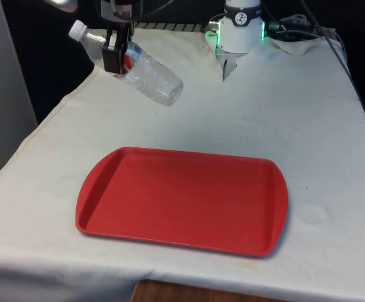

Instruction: Place the bottle upright on the tray.

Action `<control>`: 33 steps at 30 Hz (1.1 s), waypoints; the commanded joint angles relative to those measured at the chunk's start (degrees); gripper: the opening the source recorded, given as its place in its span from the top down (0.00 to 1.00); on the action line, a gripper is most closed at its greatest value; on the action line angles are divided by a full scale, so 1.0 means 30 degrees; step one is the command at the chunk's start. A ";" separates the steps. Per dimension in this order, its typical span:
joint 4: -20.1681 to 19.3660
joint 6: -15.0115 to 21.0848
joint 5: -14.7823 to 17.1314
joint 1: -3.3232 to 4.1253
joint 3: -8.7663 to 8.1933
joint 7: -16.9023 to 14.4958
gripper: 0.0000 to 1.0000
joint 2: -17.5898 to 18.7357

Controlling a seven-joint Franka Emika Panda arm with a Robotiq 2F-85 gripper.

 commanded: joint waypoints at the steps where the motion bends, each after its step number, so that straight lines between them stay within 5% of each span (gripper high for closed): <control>1: 0.0095 -0.0076 0.0019 0.0000 0.0000 0.0076 0.68 0.0038; 13: 0.0076 0.0649 -0.0535 0.0267 -0.0057 0.0745 0.68 0.0019; 14: 0.0115 0.0267 -0.0401 0.0153 0.0000 0.0420 0.68 0.0019; 33: 0.0115 0.1872 -0.2311 0.0764 0.0000 0.3132 0.68 0.0172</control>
